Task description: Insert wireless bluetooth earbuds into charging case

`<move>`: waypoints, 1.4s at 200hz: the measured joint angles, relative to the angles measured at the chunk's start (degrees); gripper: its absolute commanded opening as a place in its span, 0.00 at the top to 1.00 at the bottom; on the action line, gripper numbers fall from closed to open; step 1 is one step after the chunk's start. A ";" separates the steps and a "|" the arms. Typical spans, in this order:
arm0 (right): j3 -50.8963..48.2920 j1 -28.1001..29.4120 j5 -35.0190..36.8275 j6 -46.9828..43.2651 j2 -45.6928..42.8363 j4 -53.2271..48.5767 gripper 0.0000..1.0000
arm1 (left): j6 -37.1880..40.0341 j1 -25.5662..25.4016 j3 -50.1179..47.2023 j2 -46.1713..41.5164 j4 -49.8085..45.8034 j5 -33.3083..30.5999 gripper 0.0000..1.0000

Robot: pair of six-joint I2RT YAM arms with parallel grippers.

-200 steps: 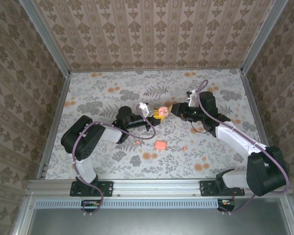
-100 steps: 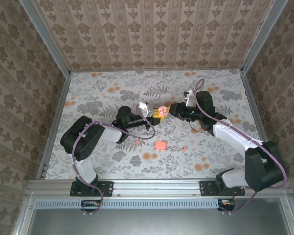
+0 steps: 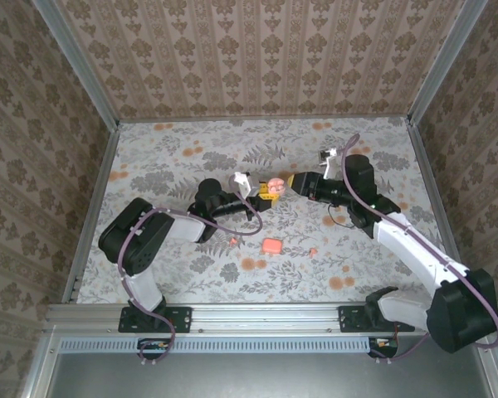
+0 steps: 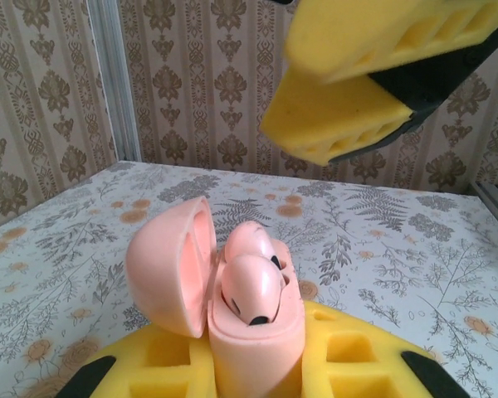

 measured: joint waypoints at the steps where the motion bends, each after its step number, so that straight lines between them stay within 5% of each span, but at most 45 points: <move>1: 0.00 0.00 0.13 -0.31 -0.20 -0.04 0.59 | 0.00 0.00 0.00 0.00 0.00 0.00 0.88; 39: 0.00 -0.50 1.77 -7.61 -4.79 -0.79 0.60 | -0.20 -0.48 0.02 -1.44 -0.90 1.22 0.88; 136: -0.74 -1.99 -6.43 -39.58 -9.07 -1.40 0.24 | -0.81 -0.81 1.18 -6.03 -7.91 6.49 0.88; 208: 1.73 -1.99 -11.89 -66.47 -5.22 -14.34 0.21 | 2.29 -1.66 2.58 -8.74 -14.32 9.33 0.88; 280: 9.22 -1.99 -19.10 -75.36 4.39 -23.28 0.25 | 6.93 -2.95 3.37 -10.62 -20.87 9.90 0.89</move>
